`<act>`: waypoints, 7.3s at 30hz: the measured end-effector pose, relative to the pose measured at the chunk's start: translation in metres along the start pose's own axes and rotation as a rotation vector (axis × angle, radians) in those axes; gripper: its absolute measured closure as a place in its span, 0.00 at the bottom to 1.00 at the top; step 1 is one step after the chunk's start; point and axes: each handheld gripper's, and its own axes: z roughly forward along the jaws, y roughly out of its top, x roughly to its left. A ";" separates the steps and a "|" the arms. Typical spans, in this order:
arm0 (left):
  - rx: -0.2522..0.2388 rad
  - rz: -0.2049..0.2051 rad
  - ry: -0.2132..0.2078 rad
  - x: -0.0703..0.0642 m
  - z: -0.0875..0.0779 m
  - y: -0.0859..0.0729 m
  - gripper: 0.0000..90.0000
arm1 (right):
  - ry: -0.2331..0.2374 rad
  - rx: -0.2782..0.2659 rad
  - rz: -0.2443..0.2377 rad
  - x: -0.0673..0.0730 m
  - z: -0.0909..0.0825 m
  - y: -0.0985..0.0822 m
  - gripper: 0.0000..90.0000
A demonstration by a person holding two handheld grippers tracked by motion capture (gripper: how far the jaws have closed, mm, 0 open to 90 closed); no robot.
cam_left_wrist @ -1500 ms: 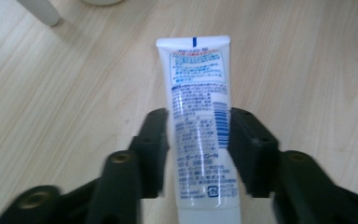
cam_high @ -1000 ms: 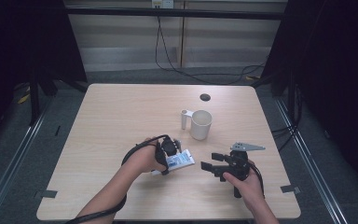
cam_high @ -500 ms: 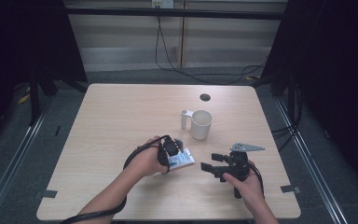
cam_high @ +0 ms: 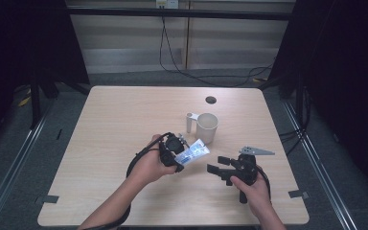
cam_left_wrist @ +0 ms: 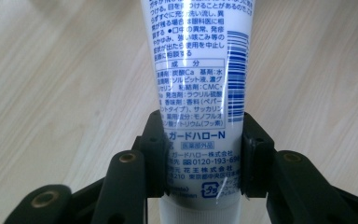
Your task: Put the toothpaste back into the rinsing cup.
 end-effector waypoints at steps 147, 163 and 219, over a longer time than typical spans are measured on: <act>-0.378 -0.061 0.101 0.009 0.051 -0.079 0.17 | -0.332 -0.302 -0.297 0.018 -0.006 0.157 0.80; -0.372 -0.051 0.099 0.009 0.051 -0.080 0.17 | -0.344 -0.300 -0.283 0.002 0.019 0.154 0.80; -0.374 -0.056 0.103 0.009 0.051 -0.080 0.17 | -0.358 -0.290 -0.288 -0.024 0.058 0.126 0.85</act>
